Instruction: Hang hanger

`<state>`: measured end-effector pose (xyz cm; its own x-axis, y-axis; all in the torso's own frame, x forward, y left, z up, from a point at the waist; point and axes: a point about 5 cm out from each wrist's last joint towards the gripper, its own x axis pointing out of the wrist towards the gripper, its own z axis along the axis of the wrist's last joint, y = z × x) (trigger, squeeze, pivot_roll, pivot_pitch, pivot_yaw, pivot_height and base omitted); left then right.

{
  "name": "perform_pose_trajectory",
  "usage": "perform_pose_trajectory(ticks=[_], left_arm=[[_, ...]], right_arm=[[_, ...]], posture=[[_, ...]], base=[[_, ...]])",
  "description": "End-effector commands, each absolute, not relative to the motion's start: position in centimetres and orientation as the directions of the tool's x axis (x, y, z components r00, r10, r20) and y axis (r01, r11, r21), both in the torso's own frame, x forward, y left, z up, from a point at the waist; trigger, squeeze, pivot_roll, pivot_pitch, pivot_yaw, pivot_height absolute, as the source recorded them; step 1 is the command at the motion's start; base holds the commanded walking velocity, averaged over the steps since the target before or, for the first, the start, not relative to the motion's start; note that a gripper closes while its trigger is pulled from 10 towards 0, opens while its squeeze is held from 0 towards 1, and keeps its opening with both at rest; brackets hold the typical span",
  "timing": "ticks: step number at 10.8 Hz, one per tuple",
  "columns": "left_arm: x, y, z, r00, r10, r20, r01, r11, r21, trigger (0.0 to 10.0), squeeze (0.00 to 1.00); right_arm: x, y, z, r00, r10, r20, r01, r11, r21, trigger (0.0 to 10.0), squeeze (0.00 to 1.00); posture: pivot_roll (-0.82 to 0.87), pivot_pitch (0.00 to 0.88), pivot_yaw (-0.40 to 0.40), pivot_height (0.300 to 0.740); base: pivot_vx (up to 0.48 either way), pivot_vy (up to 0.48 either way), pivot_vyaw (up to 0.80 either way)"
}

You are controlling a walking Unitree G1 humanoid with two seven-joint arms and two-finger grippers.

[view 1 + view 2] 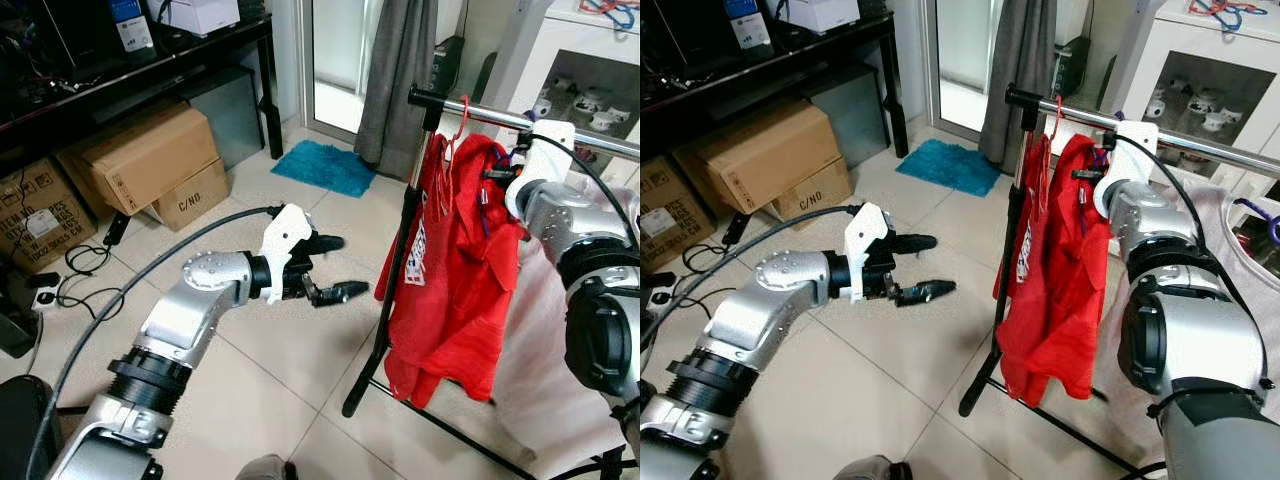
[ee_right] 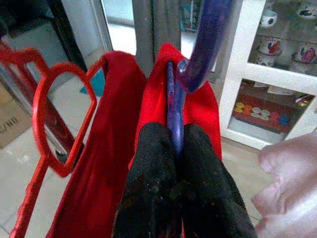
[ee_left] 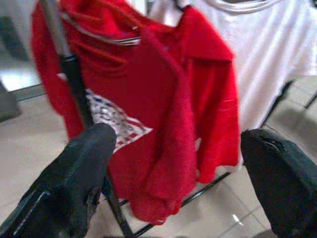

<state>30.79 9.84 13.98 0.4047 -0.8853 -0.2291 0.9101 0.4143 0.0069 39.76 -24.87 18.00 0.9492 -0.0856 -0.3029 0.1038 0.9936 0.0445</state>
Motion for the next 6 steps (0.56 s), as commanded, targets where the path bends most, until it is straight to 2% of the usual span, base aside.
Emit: perform_pose_trajectory(ticks=[1, 3, 6], left_arm=[[31.3, 10.1, 14.8, 0.441, -0.871, -0.216, 0.896, 0.442, 0.048, 10.0, 0.0], [31.5, 10.1, 15.1, 0.495, -0.848, -0.188, 0.867, 0.496, 0.049, 10.0, 0.0], [31.6, 9.7, 15.2, 0.538, -0.827, -0.165, 0.843, 0.533, 0.077, 10.0, 0.0]], right_arm=[[40.1, -25.5, 20.4, 0.977, -0.089, -0.196, 0.102, 0.993, 0.059, 0.0, 0.0], [39.6, -26.6, 21.3, 0.992, -0.044, -0.12, 0.051, 0.997, 0.055, 0.0, 0.0], [38.4, -26.7, 21.5, 0.997, 0.032, -0.077, -0.033, 0.999, -0.003, 0.0, 0.0]], posture=[[0.05, 0.0, 0.043, 0.74], [0.04, 0.0, 0.054, 0.74], [0.04, 0.0, 0.062, 0.74]], base=[[0.0, 0.0, 0.0], [0.0, 0.0, 0.0], [0.0, 0.0, 0.0]])
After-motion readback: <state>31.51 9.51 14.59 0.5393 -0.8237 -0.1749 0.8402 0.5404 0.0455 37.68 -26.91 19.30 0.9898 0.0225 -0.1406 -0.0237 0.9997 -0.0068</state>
